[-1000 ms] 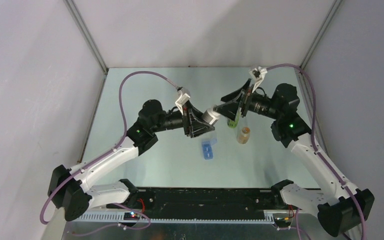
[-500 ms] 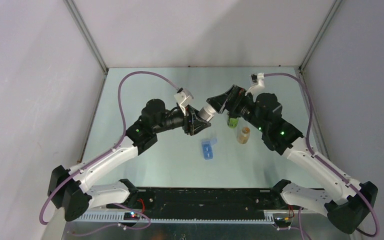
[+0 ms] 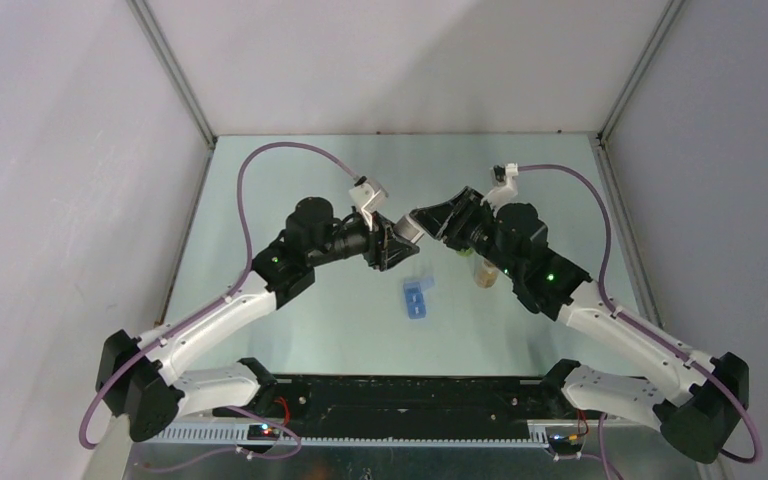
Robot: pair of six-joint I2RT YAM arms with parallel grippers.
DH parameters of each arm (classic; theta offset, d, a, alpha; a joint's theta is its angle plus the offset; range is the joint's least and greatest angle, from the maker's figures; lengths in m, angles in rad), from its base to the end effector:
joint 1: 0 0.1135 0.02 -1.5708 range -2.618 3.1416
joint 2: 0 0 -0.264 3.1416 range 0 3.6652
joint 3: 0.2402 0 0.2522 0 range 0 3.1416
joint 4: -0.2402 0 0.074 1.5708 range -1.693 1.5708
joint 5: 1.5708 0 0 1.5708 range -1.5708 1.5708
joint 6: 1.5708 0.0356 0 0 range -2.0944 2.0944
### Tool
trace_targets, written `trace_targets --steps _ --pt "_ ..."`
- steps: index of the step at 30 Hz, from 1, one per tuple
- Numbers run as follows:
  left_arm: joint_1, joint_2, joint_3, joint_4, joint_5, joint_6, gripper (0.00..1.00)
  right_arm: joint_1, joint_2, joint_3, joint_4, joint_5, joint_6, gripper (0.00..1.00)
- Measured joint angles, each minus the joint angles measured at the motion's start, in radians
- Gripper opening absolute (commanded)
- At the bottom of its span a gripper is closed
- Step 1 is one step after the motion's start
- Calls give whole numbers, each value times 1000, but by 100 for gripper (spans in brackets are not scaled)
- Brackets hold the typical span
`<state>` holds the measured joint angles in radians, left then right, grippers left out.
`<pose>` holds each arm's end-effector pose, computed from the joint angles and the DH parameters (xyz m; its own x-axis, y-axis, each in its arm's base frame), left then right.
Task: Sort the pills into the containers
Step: Unscrew the lid of the pill bottle.
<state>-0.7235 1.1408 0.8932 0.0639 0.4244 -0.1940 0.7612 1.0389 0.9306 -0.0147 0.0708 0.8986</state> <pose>0.1903 -0.1876 0.3322 -0.3091 0.0387 -0.9502 0.8633 0.4305 -0.2633 0.1790 0.1670 0.3608 -0.5539 0.5503 -0.6248 -0.3273 0.5461 0.7711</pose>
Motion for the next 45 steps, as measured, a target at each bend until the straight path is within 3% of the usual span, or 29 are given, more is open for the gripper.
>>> trace_targets --steps 6,10,15,16,17,18,19,21,27,34,40,45 --pt "0 10 0 9 18 -38 0 -53 -39 -100 140 -98 -30 15" --pt "-2 49 11 36 63 -71 0 -164 -67 -175 243 -300 -64 12" --pt "-2 83 16 89 142 -109 0 -298 -49 -198 351 -602 -136 17" --pt "0 85 18 98 168 -116 0 -330 -34 -198 389 -692 -146 25" --pt "3 88 18 104 193 -121 0 -354 -17 -197 421 -764 -151 48" --pt "6 92 18 107 217 -124 0 -370 -5 -197 444 -814 -152 62" --pt "9 97 18 108 242 -128 0 -385 11 -197 466 -867 -152 88" --pt "13 104 18 105 287 -128 0 -405 29 -197 478 -914 -154 99" --pt "11 101 18 89 284 -86 0 -391 0 -197 377 -740 -112 99" --pt "10 99 18 91 197 -57 0 -300 -26 -131 189 -479 -45 91" --pt "10 99 12 108 153 -58 0 -267 -2 -37 48 -424 -39 65" --pt "10 101 2 105 135 -60 0 -267 18 -31 26 -441 -29 56"
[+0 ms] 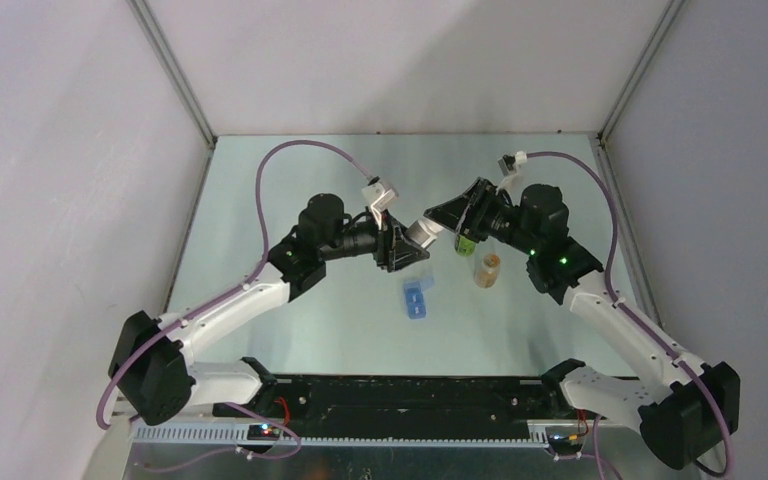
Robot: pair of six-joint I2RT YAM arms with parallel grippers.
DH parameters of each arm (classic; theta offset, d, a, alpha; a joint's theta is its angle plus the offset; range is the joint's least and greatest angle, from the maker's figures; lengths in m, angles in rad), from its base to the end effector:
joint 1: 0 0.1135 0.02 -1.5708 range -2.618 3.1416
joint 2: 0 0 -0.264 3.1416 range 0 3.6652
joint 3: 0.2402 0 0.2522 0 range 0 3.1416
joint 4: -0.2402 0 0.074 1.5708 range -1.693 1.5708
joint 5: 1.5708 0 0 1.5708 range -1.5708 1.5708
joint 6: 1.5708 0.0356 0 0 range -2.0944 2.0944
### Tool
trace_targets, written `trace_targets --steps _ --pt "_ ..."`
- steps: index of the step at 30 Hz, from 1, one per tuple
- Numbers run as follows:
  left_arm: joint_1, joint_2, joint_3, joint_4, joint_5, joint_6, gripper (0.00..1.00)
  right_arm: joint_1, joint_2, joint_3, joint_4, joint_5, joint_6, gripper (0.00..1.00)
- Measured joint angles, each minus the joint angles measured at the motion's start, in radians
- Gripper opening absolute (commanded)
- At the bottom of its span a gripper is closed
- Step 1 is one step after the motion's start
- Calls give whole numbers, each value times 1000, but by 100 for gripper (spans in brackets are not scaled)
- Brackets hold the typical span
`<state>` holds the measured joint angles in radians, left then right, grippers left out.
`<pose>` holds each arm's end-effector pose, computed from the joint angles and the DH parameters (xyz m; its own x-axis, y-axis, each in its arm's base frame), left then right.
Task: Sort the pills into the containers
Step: Unscrew the lid of the pill bottle.
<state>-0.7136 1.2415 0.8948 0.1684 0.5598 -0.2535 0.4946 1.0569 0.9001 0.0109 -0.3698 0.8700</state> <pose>0.2053 -0.2027 0.3180 -0.3680 0.0375 -0.9291 0.8858 0.3181 -0.3380 0.2118 0.1289 0.3488 -0.6614 0.4530 -0.5978 -0.3905 0.4725 0.7901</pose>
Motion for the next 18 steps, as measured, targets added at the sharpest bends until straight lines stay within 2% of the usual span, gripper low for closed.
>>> trace_targets --steps 4,5,8,13,14,15,17,18 --pt "-1 0 -5 -5 -3 -4 0 -7 11 0 5 -50 -27 48" --pt "-1 0 -6 -7 -3 -8 0 -11 14 1 10 -71 -42 43" --pt "-2 0 -6 -8 4 -16 0 -43 23 2 31 -164 -105 37" --pt "-5 0 -6 12 50 -31 0 -129 56 -1 122 -441 -215 34" --pt "-5 0 -6 14 63 -35 0 -143 66 -2 147 -502 -237 29" --pt "-4 0 -8 18 83 -36 0 -154 77 -2 171 -561 -257 29" --pt "-4 0 -17 31 115 -38 0 -167 94 -2 211 -652 -290 67" --pt "-4 -1 -19 32 126 -39 0 -172 101 -3 227 -694 -304 91"
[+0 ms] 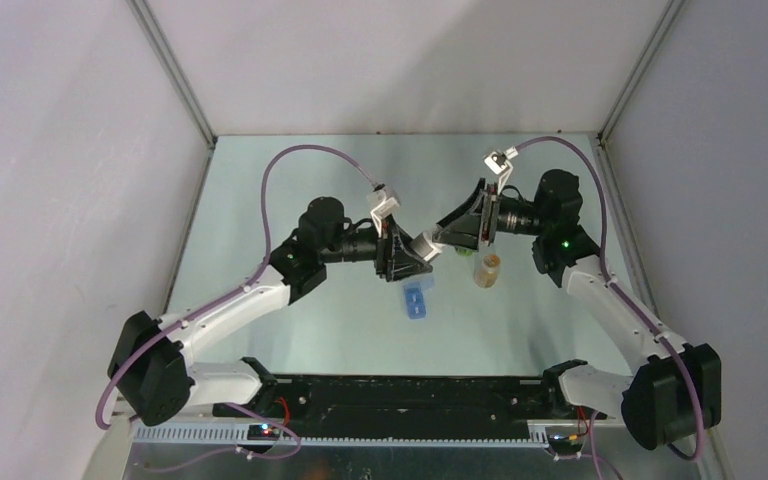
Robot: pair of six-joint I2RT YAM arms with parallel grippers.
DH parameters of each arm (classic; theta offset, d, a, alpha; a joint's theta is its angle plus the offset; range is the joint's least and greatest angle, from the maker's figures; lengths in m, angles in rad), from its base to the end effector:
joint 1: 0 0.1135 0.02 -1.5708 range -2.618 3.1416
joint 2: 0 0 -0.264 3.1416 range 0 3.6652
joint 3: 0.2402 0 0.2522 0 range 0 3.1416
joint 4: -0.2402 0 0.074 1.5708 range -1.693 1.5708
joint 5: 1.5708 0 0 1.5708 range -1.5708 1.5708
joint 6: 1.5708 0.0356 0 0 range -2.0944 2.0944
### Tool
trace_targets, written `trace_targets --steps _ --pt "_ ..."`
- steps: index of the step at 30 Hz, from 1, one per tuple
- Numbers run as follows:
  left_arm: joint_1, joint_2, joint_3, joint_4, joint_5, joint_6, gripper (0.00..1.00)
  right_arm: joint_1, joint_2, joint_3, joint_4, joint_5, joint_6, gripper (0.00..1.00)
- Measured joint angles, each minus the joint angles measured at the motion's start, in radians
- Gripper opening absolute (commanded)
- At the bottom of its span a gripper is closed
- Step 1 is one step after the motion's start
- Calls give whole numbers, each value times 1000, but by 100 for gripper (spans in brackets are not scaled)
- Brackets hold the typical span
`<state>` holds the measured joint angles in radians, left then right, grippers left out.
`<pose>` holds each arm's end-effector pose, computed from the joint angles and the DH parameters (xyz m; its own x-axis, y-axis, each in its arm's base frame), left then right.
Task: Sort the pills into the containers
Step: Unscrew the lid of the pill bottle.
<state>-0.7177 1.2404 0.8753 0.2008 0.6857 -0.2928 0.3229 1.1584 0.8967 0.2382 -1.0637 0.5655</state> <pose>0.1997 -0.2043 0.3152 -0.4007 0.0533 -0.9147 0.9023 0.1959 -0.3839 0.2344 0.1112 0.3478 -0.5455 0.0919 -0.8331 -0.8179 0.1587 0.5530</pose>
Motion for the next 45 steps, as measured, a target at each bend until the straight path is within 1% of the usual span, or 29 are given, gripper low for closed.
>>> trace_targets --steps 2,4,7,9,10,11,12,13,14,17,19,21,22,24,25,26,27,29,31,34,37,39,40,41,42,44,45 --pt "0 -6 -10 5 16 -3 0 -5 1 -2 6 -21 -19 98" --pt "0 -15 -14 8 18 -3 0 -5 -10 -6 5 43 -27 99" --pt "0 -19 -14 13 7 -1 0 6 -26 -6 3 182 11 99" --pt "0 -19 -14 14 -12 5 0 30 -40 -6 -10 301 60 95" --pt "0 -19 -14 14 -24 5 0 45 -48 -7 -23 349 79 88" --pt "0 -19 -14 14 -38 5 0 77 -63 -7 -47 429 107 85" --pt "0 -19 -14 14 -51 5 0 99 -72 -7 -64 475 121 81" --pt "0 -19 -14 14 -63 5 0 133 -87 -7 -92 548 145 80" --pt "0 -19 -14 14 -80 5 0 152 -98 -6 -114 589 161 78" --pt "0 -19 -14 14 -109 5 0 214 -127 -3 -193 734 195 76" --pt "0 -19 -14 14 -126 4 0 229 -129 5 -237 792 203 71" --pt "0 -19 -14 14 -138 4 0 240 -128 14 -278 833 213 67" --pt "0 -19 -15 13 -143 4 0 244 -128 18 -288 845 215 67" --pt "0 -19 -18 13 -153 3 0 250 -128 24 -298 854 221 62" --pt "0 -19 -18 13 -157 2 0 251 -128 27 -302 854 222 57" --pt "0 -19 -18 13 -161 1 0 251 -127 29 -304 851 224 55" --pt "0 -19 -18 12 -161 0 0 251 -125 32 -305 844 225 48" --pt "0 -19 -18 9 -162 -5 0 253 -119 42 -306 822 226 41" --pt "0 -19 -18 6 -160 -9 0 253 -117 46 -306 803 219 39" --pt "0 -25 -18 4 -155 -14 0 240 -117 47 -299 751 199 41" --pt "0 -33 -18 2 -140 -14 0 216 -117 47 -278 668 131 42" --pt "-2 -39 -18 0 -121 -13 0 189 -119 48 -263 583 65 47" --pt "-2 -43 -18 0 -109 -14 0 174 -120 48 -248 508 23 60" --pt "-4 -48 -18 3 -97 -13 0 163 -121 48 -244 487 14 71" --pt "-4 -50 -18 6 -85 -14 0 147 -122 48 -234 433 -22 91" --pt "-3 -60 -18 11 -69 -13 0 130 -130 48 -232 379 -72 98" --pt "-3 -64 -18 15 -64 -13 0 125 -136 48 -230 375 -96 99"
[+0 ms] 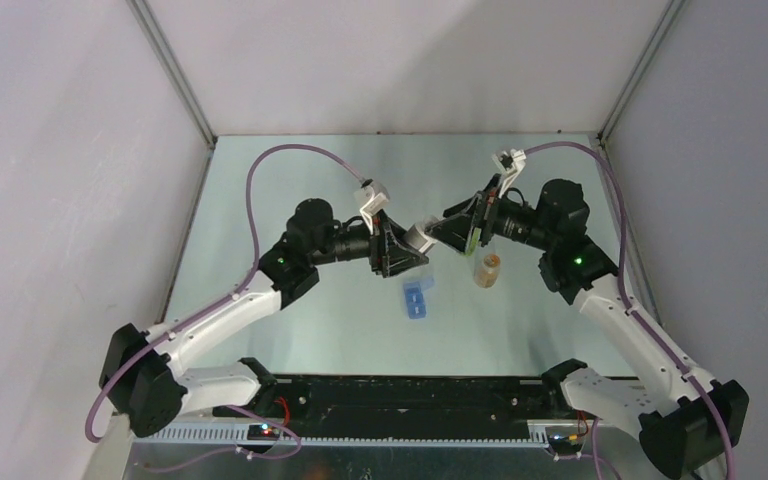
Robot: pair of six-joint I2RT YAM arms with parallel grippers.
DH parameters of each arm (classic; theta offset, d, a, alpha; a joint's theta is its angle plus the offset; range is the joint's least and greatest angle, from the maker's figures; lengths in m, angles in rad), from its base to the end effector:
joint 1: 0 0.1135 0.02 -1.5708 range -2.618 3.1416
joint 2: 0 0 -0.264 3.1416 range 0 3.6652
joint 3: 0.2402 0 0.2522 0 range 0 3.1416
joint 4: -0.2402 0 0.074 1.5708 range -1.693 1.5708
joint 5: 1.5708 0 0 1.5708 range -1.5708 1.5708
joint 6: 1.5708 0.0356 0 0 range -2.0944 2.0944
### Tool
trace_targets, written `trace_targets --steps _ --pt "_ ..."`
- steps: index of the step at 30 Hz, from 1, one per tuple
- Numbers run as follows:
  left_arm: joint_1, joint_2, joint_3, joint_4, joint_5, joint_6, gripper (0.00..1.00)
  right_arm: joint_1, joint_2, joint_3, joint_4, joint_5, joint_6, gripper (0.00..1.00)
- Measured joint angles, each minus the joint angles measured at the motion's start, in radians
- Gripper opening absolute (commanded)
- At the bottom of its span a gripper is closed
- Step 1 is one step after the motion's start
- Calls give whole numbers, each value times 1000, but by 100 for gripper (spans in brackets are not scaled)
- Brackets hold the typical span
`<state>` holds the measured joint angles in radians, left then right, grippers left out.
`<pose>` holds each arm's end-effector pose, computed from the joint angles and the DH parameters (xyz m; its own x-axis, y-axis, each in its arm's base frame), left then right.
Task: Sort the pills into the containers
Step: Unscrew the lid of the pill bottle.
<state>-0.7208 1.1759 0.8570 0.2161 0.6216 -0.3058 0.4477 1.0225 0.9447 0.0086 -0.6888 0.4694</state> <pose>0.1909 -0.1953 0.3268 -0.3661 -0.0042 -0.9306 0.9034 0.2382 -0.3564 0.1998 0.1211 0.3726 -0.4653 0.1640 -0.8698 -0.7796 0.3894 0.4905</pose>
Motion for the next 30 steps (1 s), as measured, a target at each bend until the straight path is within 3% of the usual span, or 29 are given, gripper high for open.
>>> trace_targets --steps 5,7,12,16,21,26,30 --pt "2 -13 0 16 9 3 0 13 -14 2 3 122 4 99" --pt "2 -13 0 14 5 4 0 57 -11 3 0 208 41 95" --pt "2 -11 0 15 -21 10 0 174 4 3 -4 375 153 64" --pt "2 -3 0 15 -40 10 0 188 6 3 -3 451 220 55" --pt "2 3 0 16 -47 8 0 188 6 3 -2 474 254 55" --pt "2 4 -1 22 -50 7 0 183 6 4 3 452 256 34" --pt "2 5 -1 29 -47 8 0 149 5 4 6 370 238 32"
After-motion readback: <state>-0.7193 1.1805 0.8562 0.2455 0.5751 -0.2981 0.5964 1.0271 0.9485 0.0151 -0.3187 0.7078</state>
